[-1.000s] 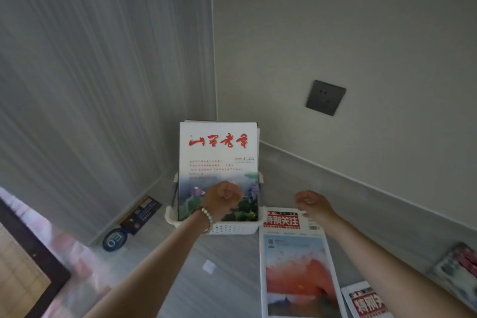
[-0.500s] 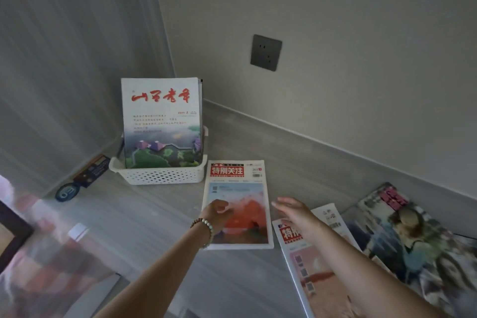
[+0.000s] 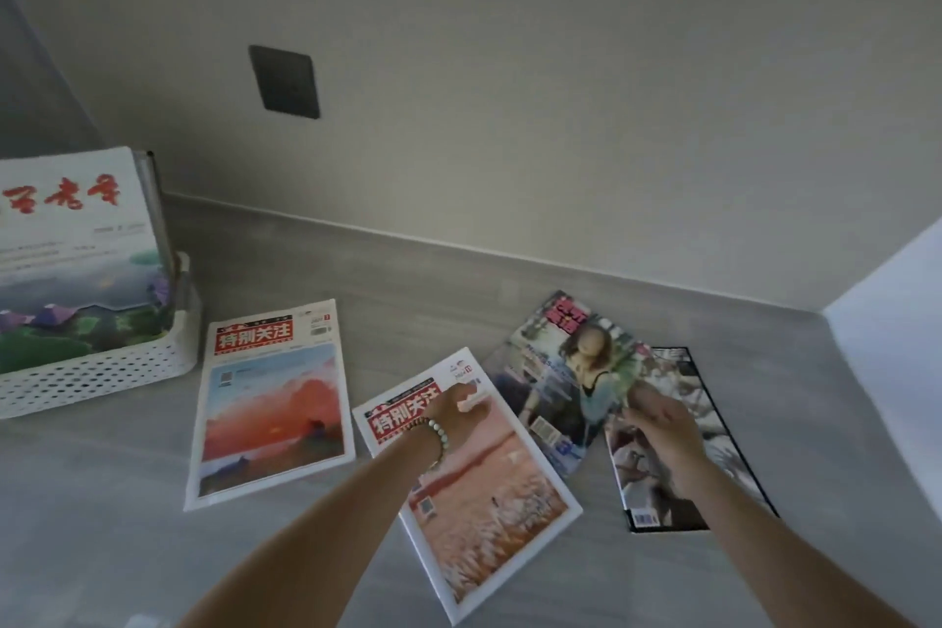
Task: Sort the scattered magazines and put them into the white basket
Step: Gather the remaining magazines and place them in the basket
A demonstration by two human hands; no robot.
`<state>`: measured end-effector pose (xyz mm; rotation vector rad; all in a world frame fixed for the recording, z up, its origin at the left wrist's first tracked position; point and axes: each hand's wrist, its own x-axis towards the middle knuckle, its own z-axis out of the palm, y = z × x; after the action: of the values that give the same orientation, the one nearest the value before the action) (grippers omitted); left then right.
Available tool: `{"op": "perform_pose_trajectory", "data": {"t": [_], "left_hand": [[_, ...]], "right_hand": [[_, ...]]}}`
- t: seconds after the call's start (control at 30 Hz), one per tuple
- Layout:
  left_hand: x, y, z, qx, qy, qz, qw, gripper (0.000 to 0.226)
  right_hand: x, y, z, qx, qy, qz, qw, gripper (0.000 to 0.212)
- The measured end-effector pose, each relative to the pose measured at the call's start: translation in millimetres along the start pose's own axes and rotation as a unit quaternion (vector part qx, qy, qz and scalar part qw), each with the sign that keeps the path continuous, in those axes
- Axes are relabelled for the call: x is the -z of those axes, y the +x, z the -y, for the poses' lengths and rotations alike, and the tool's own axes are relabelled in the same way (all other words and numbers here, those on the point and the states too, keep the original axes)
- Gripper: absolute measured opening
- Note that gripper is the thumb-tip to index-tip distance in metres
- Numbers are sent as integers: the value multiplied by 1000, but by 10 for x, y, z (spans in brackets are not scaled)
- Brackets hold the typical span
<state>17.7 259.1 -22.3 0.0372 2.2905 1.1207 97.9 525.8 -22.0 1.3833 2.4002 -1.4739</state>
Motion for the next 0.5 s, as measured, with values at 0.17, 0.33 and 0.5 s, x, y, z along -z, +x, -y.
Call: {"op": "perform_pose_trajectory", "data": {"t": [0.17,0.33,0.5], "left_hand": [[-539,135,-123,-67,237,32,969,56],[-845,161,-11,-86,372,70,922,65],[-968,162,144,-105,414,54,903,77]], "right_hand": [[583,183,-535,-69,-165,-91,980,77],[667,344,-658,-103,-201,-66,972,102],[612,358,-795,-77,-102,-52,990,50]]}}
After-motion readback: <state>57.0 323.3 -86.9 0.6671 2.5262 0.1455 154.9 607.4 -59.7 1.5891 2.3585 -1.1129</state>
